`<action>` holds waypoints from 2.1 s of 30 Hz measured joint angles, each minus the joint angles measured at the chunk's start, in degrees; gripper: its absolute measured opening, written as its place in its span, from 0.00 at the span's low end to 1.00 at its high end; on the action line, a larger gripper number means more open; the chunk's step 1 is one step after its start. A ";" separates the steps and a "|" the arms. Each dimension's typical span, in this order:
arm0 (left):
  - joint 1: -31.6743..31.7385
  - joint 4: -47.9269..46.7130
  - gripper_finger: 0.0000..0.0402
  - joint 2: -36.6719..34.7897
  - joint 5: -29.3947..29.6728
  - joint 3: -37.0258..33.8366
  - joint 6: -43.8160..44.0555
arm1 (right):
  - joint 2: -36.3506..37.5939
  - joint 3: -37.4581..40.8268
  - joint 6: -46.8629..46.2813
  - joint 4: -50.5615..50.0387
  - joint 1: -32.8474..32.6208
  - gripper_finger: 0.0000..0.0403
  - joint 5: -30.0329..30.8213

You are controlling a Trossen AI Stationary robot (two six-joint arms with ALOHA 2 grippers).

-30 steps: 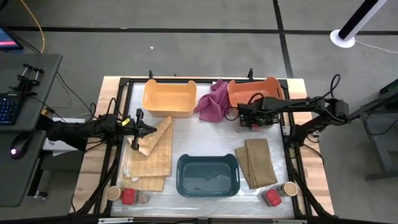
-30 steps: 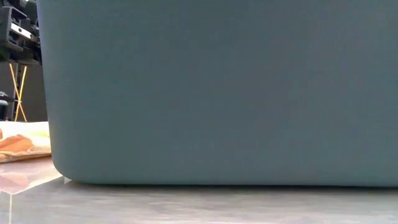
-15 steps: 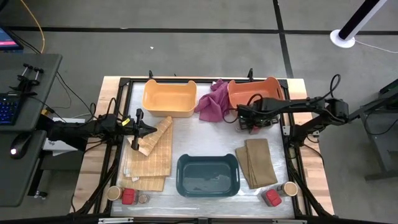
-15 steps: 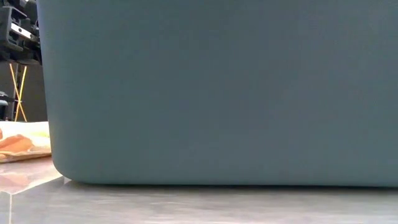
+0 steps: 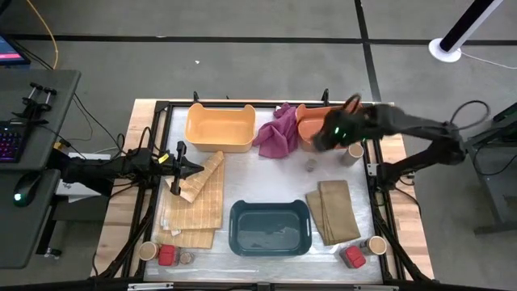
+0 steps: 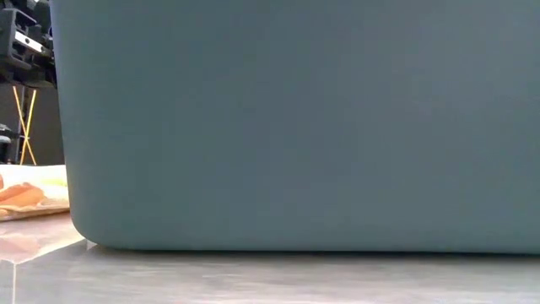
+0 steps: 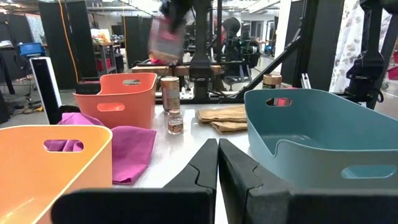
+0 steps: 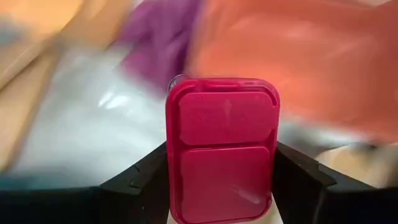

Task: Sort spices by type
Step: Put the top right red seasoning can into the orange bin

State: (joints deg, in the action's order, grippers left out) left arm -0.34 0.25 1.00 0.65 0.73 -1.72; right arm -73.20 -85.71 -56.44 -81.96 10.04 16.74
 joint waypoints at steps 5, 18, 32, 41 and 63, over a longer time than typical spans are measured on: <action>-0.01 0.01 0.00 0.01 0.02 0.00 0.00 | -0.33 -0.20 7.64 -3.05 15.33 0.52 4.33; 0.00 0.00 0.00 0.01 0.00 0.00 0.02 | -6.14 22.08 19.50 19.67 42.95 0.52 -5.21; -0.02 0.00 0.00 0.01 0.02 0.00 0.01 | -17.81 22.46 26.05 23.66 45.22 0.52 -4.97; -0.01 0.00 0.00 0.01 0.00 0.00 0.00 | -19.72 22.46 28.45 27.37 45.22 0.65 -4.18; -0.01 0.00 0.00 0.01 0.02 0.00 0.00 | -9.45 22.46 29.47 28.45 45.82 0.65 -3.76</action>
State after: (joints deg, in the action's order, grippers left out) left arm -0.35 0.25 1.02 0.67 0.73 -1.72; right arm -82.65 -63.24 -26.97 -53.50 55.87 12.98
